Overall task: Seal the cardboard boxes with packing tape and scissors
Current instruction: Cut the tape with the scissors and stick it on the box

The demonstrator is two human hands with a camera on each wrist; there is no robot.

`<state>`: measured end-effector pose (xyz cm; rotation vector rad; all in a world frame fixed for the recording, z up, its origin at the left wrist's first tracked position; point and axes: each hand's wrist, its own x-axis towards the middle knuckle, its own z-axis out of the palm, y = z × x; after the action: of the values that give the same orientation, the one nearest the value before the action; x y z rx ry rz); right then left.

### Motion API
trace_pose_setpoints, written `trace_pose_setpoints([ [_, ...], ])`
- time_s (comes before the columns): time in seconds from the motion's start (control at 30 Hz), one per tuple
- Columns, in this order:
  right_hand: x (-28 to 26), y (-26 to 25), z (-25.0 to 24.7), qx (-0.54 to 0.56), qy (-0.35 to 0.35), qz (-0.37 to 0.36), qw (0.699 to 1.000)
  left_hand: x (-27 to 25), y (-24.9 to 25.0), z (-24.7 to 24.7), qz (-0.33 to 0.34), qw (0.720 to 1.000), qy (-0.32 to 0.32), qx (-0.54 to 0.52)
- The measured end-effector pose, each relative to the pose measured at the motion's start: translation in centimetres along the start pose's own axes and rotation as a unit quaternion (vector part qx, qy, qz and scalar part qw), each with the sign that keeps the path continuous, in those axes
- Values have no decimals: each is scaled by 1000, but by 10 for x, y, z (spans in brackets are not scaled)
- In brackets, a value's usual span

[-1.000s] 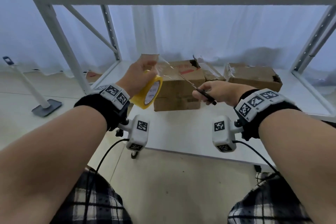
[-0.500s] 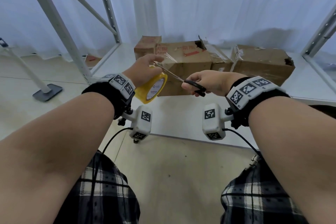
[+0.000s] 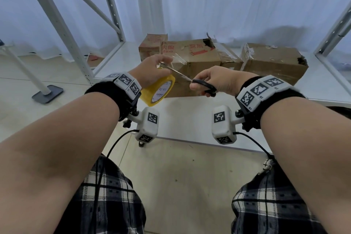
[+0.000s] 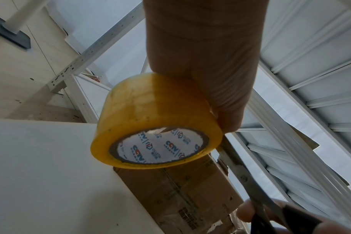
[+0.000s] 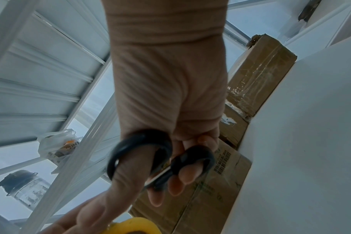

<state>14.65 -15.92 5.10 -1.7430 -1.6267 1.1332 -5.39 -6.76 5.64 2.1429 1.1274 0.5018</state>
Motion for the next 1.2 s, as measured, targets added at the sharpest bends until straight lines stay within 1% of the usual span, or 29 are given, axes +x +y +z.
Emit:
trace_pose_setpoints([
  [0.13,0,1,-2,10,9,2,1000,-2,0,0,-5,1000,-24,15],
  [0.2,0,2,-4,0,0,10,1000,-3,0,0,-6,999,-41,18],
  [0.27,0,3,-4,-28,-13,29,999,-5,1,1,-4,998,-55,25],
  [0.37,0,3,0,-89,-48,77,992,-8,0,3,-8,996,-74,50],
  [0.5,-5,6,2,-195,-110,141,964,-12,-2,2,-21,993,-91,74],
  [0.6,-7,14,0,-237,-117,177,948,-15,-3,1,-34,990,-108,84],
  [0.67,-5,26,0,-289,-121,198,929,-17,-3,2,-34,989,-118,85],
  [0.73,-4,40,3,-355,-98,218,904,-17,-3,5,-33,988,-132,75],
  [0.8,-4,51,6,-382,-65,224,894,-18,-1,9,-33,986,-150,65],
  [0.9,-6,60,10,-364,-45,249,897,-16,2,17,-26,983,-173,61],
  [0.93,-6,61,11,-352,-25,246,903,-15,4,19,-23,982,-177,62],
  [0.97,-5,62,12,-336,11,223,915,-14,5,21,-19,981,-181,63],
  [1.03,-2,59,11,-275,103,143,945,-12,8,25,-10,980,-189,61],
  [1.07,0,56,11,-212,149,102,960,-11,9,27,-5,979,-193,60],
  [1.1,1,51,11,-140,181,69,971,-10,10,29,1,979,-195,60],
  [1.13,3,47,12,-79,196,45,976,-10,12,30,8,979,-195,63],
  [1.2,7,43,14,0,186,26,982,-9,15,31,19,979,-193,63],
])
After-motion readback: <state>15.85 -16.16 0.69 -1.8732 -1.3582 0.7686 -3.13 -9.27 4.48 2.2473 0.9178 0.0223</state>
